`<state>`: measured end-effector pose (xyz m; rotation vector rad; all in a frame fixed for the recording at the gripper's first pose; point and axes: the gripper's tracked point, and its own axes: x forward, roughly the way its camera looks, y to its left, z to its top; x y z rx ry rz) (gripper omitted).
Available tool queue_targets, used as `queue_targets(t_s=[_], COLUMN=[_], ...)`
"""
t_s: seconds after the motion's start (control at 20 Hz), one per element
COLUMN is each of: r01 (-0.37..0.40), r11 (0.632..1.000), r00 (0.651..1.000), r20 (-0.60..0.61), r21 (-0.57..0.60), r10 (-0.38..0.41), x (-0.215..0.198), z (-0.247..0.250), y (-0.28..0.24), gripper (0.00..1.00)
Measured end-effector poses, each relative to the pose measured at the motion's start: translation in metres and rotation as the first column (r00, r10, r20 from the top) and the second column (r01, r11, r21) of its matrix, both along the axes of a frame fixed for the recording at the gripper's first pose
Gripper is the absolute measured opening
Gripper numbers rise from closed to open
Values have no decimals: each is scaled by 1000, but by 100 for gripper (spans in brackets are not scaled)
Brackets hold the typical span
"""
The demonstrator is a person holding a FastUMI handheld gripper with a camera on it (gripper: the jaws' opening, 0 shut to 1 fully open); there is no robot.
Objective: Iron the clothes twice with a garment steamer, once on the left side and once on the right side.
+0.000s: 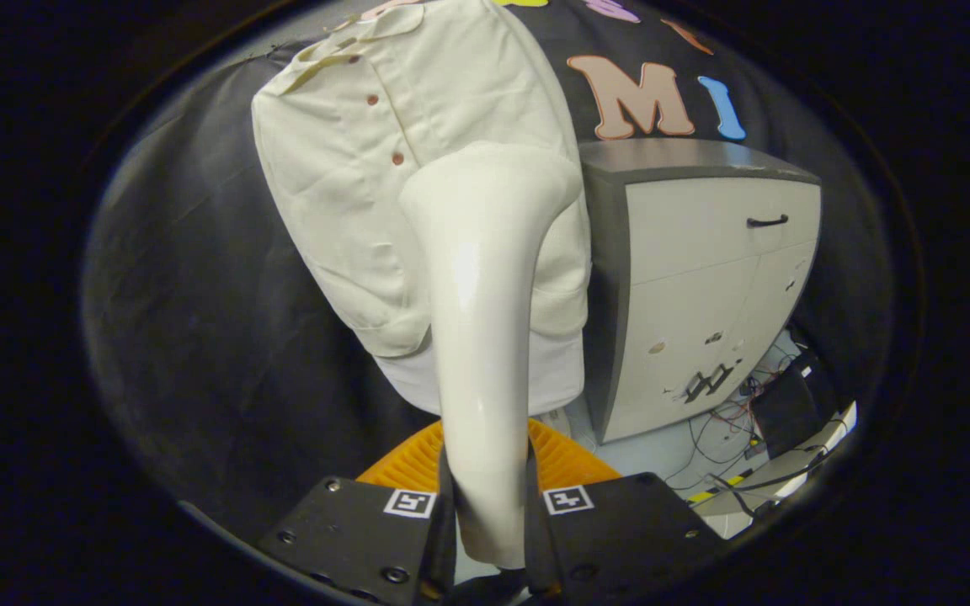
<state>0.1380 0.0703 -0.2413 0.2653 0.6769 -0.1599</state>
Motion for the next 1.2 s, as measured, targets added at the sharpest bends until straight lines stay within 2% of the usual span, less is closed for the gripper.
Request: queue_targets(t_s=[0.25, 0.4, 0.55, 0.85, 1.2], r01=[-30, -85, -110, -140, -179], r11=[999, 996, 991, 990, 984], r00=[989, 957, 930, 900, 851], r20=[145, 275, 345, 414, 501], r21=[10, -28, -72, -22, 0], r10=[29, 90, 128, 137, 155], x=[-23, -40, -68, -120, -153], z=[67, 118, 157, 186, 220], y=[8, 5, -12, -46, -61], gripper=[32, 32, 32, 31, 31])
